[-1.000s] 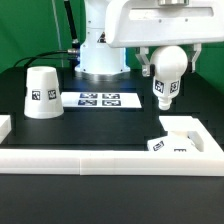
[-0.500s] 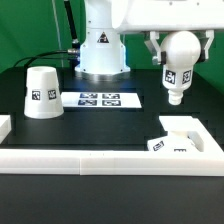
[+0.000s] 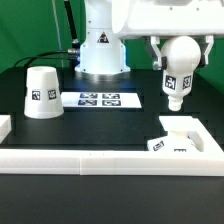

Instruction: Assemble lamp

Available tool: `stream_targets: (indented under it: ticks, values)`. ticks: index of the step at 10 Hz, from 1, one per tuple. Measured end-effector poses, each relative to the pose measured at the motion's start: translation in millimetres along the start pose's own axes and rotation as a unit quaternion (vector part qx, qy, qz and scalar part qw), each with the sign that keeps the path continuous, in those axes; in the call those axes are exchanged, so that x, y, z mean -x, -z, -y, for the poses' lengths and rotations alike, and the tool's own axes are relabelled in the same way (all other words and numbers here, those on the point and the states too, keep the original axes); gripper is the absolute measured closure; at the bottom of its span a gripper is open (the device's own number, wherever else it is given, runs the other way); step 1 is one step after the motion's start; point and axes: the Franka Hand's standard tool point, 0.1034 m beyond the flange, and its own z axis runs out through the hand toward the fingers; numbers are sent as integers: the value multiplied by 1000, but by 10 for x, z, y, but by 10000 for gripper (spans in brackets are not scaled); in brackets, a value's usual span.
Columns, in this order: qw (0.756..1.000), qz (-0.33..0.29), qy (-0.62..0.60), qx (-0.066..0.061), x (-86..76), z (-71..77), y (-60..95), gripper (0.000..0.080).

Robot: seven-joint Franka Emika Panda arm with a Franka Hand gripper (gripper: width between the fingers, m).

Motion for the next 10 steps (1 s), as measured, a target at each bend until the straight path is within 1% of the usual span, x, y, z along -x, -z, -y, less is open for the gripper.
stream_targets:
  ticks: [2, 3, 8, 10]
  values:
    - [1000, -2, 6, 1, -70, -58, -68, 225]
    - [1000, -2, 6, 1, -77, -62, -84, 225]
    - [1000, 6, 9, -3, -29, 23, -175, 225]
    - [1000, 9, 9, -5, -3, 33, -216, 225]
